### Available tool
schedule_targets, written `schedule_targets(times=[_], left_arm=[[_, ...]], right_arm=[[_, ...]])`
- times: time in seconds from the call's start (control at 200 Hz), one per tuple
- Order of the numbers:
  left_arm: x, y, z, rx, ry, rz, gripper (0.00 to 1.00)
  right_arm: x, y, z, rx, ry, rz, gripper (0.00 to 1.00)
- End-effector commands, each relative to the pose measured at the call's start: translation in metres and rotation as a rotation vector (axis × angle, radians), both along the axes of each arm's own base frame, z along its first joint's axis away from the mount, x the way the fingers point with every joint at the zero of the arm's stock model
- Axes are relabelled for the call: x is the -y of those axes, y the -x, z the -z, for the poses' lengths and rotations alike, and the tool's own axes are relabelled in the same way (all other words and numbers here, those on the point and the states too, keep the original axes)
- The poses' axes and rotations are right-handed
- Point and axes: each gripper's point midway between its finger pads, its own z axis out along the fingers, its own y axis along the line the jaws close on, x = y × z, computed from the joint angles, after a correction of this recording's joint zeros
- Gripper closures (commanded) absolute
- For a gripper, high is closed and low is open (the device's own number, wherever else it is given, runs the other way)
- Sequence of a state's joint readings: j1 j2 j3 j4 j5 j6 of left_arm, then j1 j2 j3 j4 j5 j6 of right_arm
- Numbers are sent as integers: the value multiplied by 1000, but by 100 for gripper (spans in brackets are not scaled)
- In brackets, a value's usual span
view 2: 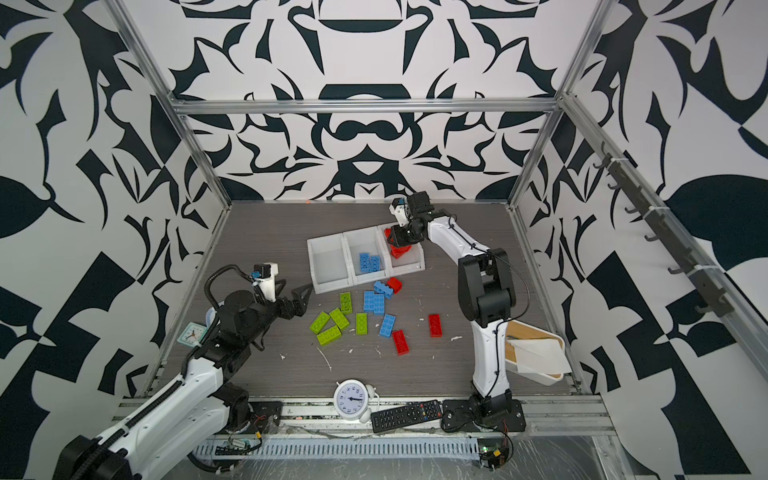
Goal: Sort the legos into containers by color
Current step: 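Carry the red arch into the red-brick compartment and release it, then withdraw the right gripper and move it over a small red brick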
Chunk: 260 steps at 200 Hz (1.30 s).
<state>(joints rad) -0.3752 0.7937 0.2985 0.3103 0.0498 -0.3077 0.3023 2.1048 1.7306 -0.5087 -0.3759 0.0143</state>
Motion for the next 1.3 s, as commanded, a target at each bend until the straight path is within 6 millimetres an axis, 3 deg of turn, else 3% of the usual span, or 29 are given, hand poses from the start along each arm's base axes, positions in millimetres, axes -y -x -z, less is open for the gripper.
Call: schedule_targets(times=[0.0,0.14,0.28,0.485,0.63,0.81,0.905,1.07,1.295], left_arm=[[1,1,-1,8,6,8,0],[4,2,-3,8,14,24,0],[5,1,-2,1,17,23,0],[5,3,-4,5,17,26,0],[4,4,-6,14,20,25,0],[7,7,-10,28,30,49,0],[9,9,-11,36,51,64,0],[12,9,-11,34,56,76,0],[18,9,-10,29,58,110,0]], right_arm=[[-3,-8,-25,61,-28,-10,71],[3,-10,-27,66,-23,9,67],[5,-7,-36,75,-25,10,34],[8,15,-76,103,-69,19,33],[14,56,-100,118,-69,43,38],[29,123,-97,120,-108,109,37],[32,162,-85,118,-104,130,38],[35,220,-53,81,62,128,38],[36,261,-22,50,212,121,38]])
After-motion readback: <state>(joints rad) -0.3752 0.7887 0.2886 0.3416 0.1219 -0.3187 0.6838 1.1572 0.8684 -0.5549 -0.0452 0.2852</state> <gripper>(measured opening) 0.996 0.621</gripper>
